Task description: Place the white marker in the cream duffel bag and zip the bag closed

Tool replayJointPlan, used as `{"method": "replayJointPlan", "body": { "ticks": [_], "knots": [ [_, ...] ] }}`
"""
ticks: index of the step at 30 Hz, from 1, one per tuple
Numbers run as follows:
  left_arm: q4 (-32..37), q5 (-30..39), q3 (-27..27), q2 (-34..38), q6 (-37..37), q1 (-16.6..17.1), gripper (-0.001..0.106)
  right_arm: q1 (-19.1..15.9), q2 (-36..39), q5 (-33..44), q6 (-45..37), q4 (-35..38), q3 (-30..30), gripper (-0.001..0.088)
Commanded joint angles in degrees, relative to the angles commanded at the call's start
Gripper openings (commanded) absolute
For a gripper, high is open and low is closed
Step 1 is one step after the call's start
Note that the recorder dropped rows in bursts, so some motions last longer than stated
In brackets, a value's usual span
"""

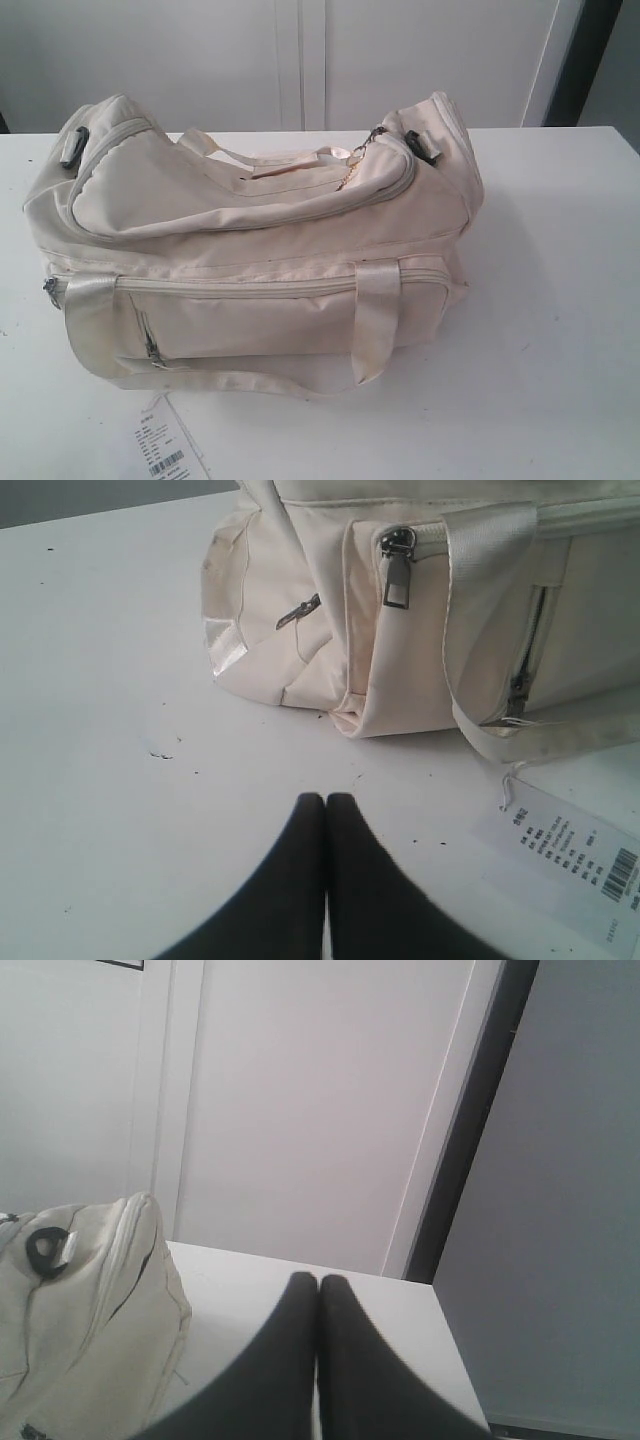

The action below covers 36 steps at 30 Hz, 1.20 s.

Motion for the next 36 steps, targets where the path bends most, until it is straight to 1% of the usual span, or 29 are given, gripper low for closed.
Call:
{"method": "replayJointPlan", "body": {
  "ticks": [28, 32, 36],
  "knots": [
    [0.00, 0.00, 0.00, 0.00, 0.00, 0.00, 0.000, 0.00, 0.00, 0.83, 0.12, 0.00, 0.00, 0.0000],
    [0.00, 0.00, 0.00, 0.00, 0.00, 0.00, 0.000, 0.00, -0.13, 1.75, 6.34, 0.00, 0.03, 0.0000],
    [0.00, 0.00, 0.00, 0.00, 0.00, 0.00, 0.000, 0.00, -2.24, 3.02, 7.51, 0.10, 1.96, 0.0000]
  ]
}}
